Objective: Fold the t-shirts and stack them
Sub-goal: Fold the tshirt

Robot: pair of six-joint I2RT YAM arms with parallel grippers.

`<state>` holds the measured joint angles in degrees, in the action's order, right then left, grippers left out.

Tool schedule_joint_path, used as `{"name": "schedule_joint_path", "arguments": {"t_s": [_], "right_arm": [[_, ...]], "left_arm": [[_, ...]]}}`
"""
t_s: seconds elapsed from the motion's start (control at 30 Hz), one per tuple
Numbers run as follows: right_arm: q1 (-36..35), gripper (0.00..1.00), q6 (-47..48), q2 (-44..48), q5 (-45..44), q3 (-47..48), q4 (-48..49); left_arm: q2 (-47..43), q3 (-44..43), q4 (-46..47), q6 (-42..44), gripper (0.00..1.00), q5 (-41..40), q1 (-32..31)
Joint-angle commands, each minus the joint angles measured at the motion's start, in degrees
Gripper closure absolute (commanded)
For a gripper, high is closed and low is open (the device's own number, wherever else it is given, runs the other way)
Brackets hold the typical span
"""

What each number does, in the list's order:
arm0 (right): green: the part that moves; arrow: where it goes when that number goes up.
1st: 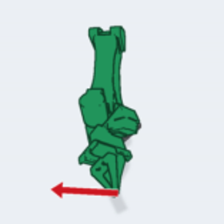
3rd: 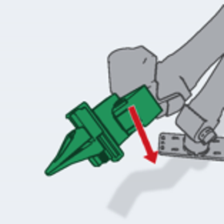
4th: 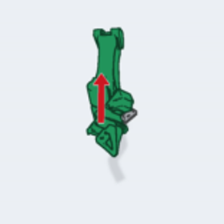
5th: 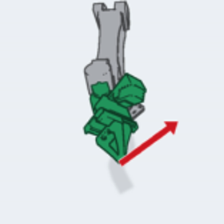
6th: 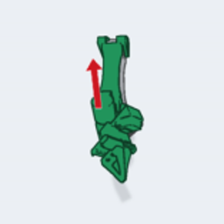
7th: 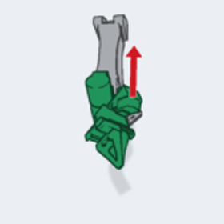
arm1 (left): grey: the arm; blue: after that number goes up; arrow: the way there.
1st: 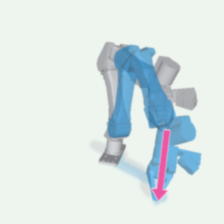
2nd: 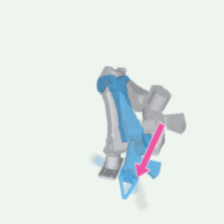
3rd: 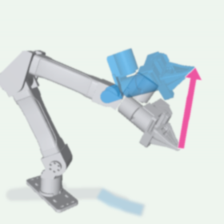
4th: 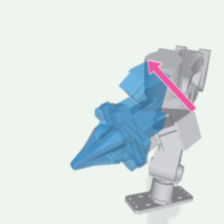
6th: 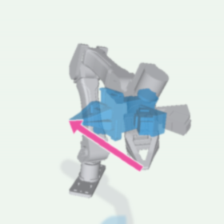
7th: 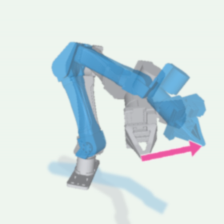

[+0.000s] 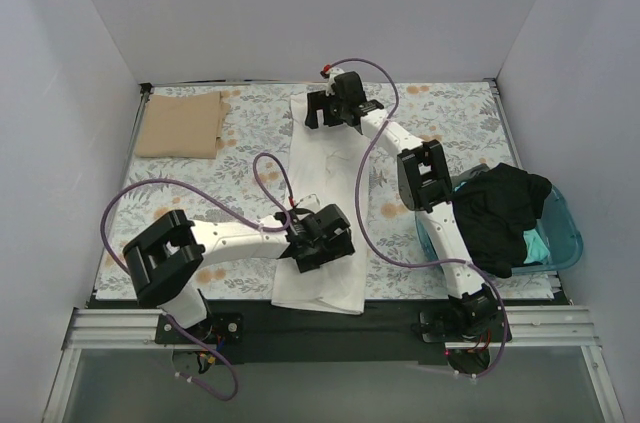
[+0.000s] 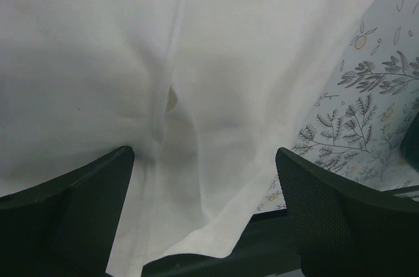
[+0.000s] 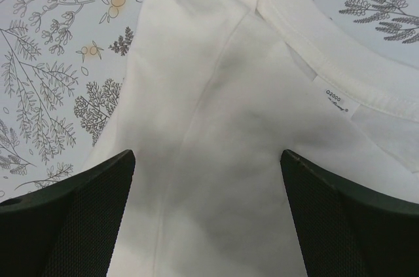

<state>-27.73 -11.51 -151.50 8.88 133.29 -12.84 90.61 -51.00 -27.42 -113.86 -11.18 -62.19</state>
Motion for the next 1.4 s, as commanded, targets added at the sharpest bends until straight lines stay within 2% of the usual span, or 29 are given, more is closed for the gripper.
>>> {"name": "schedule_joint_path", "arguments": {"t_s": [0.0, 0.23, 0.4, 0.67, 0.83, 0.97, 1.03, 1.07, 1.13, 1.17, 1.23, 1.27, 1.37], "right_arm": [[1.2, 0.02, -1.1, -0.6, 3.2, -0.1, 4.7], [1.2, 0.02, 1.8, 1.7, 6.4, 1.0, 7.0], [1.3, 0.02, 4.3, 8.4, 6.9, -2.0, 6.4], [1.2, 0.02, 8.1, 23.9, -0.3, -11.4, 1.2], [1.3, 0.02, 8.4, 35.5, 0.3, -27.4, 1.5], [1.2, 0.02, 7.1, 48.6, 1.3, -44.2, 5.4], [1.2, 0.02, 5.2, 53.3, 0.5, -54.7, 8.6], [1.2, 0.02, 4.7, 57.5, 0.0, -57.5, 9.4], [1.2, 0.02, 1.8, 61.2, -1.0, -65.3, 11.3], [1.2, 0.02, 1.2, 64.0, -0.5, -67.6, 11.6], [1.1, 0.03, -0.8, 67.0, 0.3, -72.2, 12.0], [1.2, 0.03, -1.1, 67.8, 0.5, -73.4, 12.0], [1.0, 0.04, -2.9, 70.6, -0.3, -77.8, 12.0]], "left_arm": [[3.8, -2.2, -2.0, -6.0, 0.1, -2.7, -0.8], [6.9, -5.5, 0.1, -6.0, 0.08, -5.8, -1.3], [7.6, -8.2, -0.3, -4.2, 0.08, -6.4, -1.7], [-3.8, -5.9, -7.2, -0.6, 0.07, -7.5, -5.7], [-12.4, -2.5, -20.3, -1.4, 0.06, -13.5, -7.2], [-18.3, 3.7, -29.9, -10.0, 0.05, -16.8, -7.2], [-23.5, 7.5, -29.1, -12.1, 0.06, -15.0, -7.2], [-25.5, 10.9, -27.6, -12.1, 0.09, -14.1, -7.1], [-30.8, 14.5, -20.8, -9.6, 0.11, -10.4, -7.0], [-32.3, 17.6, -17.8, -7.6, 0.16, -9.0, -7.0], [-35.4, 19.5, -11.5, -5.2, 0.19, -4.8, -6.9], [-35.8, 20.8, -10.7, -5.0, 0.27, -3.9, -6.8], [-36.2, 21.7, -11.9, -6.6, 0.39, -3.8, -6.8]]}}
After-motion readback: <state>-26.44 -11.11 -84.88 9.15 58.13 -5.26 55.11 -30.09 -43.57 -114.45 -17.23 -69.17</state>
